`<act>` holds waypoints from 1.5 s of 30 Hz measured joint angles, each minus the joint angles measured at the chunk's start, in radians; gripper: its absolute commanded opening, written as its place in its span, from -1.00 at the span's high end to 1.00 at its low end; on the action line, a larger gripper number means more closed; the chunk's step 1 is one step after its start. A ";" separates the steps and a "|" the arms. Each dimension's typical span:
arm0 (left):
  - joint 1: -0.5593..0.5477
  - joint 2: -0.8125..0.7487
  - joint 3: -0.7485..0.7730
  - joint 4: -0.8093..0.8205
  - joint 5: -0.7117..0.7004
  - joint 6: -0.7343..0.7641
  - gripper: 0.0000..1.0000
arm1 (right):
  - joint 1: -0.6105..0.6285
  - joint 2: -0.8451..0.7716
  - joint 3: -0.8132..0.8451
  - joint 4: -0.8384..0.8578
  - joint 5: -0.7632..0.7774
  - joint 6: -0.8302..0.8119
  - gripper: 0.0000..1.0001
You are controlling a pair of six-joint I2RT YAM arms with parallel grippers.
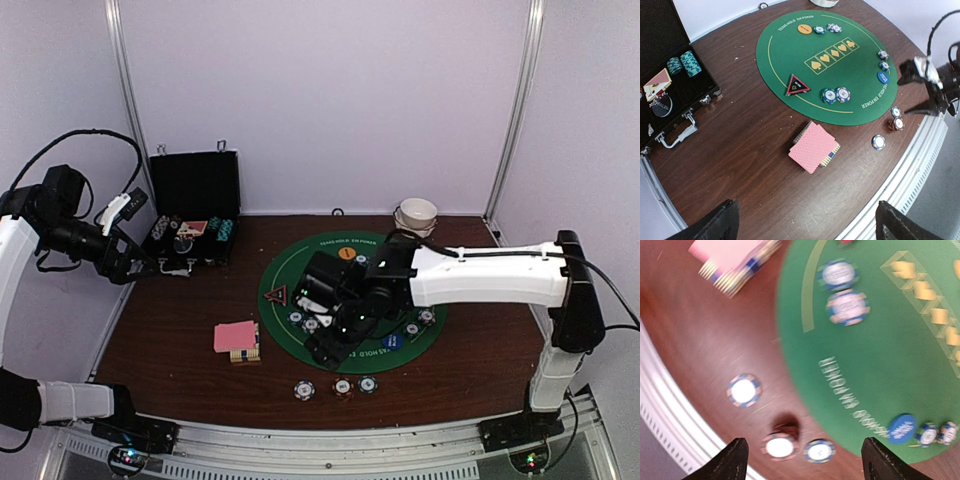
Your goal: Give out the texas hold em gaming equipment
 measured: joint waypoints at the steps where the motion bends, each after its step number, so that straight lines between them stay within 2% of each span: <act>1: 0.000 0.000 0.000 0.000 0.000 0.001 -0.95 | 0.031 0.018 0.001 -0.002 -0.014 -0.005 -0.63; 6: 0.000 0.000 0.000 0.000 0.000 0.003 -0.95 | 0.113 0.100 0.000 -0.019 -0.063 -0.021 -0.64; 15: 0.000 0.000 0.000 0.000 0.000 0.005 -0.95 | 0.114 0.138 -0.040 -0.022 -0.071 -0.036 -0.61; 25: 0.000 0.000 0.000 0.000 0.000 0.005 -0.95 | 0.102 0.153 -0.067 -0.021 -0.071 -0.047 -0.35; 45: 0.000 0.000 0.000 0.000 0.000 0.005 -0.95 | 0.086 0.163 -0.085 -0.003 -0.084 -0.046 -0.08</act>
